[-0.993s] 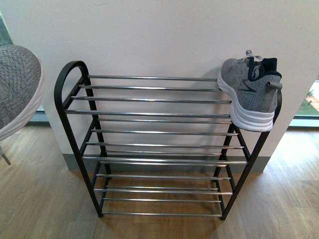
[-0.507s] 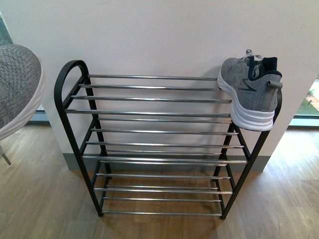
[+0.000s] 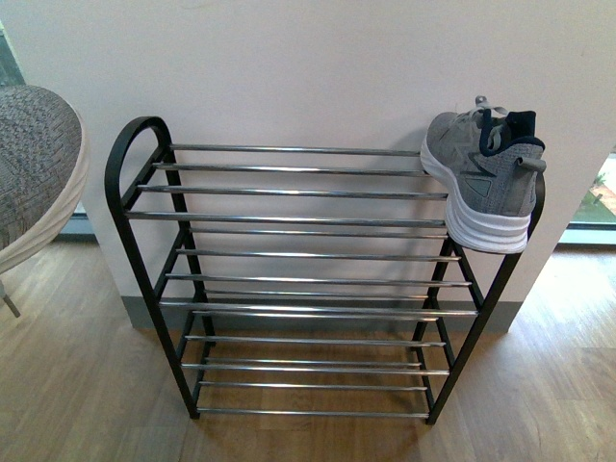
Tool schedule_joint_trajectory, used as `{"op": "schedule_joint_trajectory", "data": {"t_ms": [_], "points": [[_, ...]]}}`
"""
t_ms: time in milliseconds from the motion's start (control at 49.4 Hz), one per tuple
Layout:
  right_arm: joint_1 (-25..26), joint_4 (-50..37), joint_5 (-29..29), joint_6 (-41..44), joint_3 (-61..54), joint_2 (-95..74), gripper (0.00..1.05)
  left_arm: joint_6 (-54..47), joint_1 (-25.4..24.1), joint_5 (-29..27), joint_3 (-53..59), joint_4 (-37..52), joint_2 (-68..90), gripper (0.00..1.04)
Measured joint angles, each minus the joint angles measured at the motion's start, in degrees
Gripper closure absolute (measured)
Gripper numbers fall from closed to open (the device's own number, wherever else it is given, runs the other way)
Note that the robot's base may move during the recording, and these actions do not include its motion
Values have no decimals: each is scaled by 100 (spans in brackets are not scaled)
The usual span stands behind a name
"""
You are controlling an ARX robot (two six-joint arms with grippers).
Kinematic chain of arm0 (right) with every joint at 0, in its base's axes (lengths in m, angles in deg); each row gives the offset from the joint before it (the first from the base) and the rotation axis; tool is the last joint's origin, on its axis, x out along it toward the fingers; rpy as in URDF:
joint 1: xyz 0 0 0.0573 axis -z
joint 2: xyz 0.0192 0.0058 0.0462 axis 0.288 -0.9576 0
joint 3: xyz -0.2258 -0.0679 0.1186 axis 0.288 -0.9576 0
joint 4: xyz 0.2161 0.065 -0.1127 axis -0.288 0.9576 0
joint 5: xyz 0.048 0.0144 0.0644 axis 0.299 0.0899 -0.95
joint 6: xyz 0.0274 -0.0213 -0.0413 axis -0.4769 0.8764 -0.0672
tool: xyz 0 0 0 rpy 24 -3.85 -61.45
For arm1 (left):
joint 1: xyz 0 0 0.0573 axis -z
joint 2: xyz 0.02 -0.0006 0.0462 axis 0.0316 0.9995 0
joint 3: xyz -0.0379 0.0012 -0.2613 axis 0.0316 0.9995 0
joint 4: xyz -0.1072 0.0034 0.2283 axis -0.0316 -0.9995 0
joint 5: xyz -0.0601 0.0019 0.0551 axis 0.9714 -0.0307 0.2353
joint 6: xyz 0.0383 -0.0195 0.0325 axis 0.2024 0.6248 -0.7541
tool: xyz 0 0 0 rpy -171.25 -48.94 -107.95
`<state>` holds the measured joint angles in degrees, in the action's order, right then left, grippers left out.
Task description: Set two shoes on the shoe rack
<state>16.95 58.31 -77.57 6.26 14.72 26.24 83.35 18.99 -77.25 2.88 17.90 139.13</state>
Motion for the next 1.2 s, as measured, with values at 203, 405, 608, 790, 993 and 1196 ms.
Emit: {"op": "schedule_joint_trajectory", "data": {"t_ms": [203,405,608,790,993,1196], "points": [[0,0,0,0,0,11,88,0,0,-4,0,0,-2,103],[0,0,-22,0,0,15,49,0,-7,-26,0,0,-2,103],[0,0,-20,0,0,17,8,2,-17,-42,0,0,-2,103],[-11,11,31,-2,0,20,9,-42,162,-693,-11,330,101,103],[-11,11,13,-2,0,20,9,1493,-275,-59,-1425,-916,1084,103],[-11,11,11,-2,0,20,9,2159,-343,750,-3366,-1502,2924,103]]}}
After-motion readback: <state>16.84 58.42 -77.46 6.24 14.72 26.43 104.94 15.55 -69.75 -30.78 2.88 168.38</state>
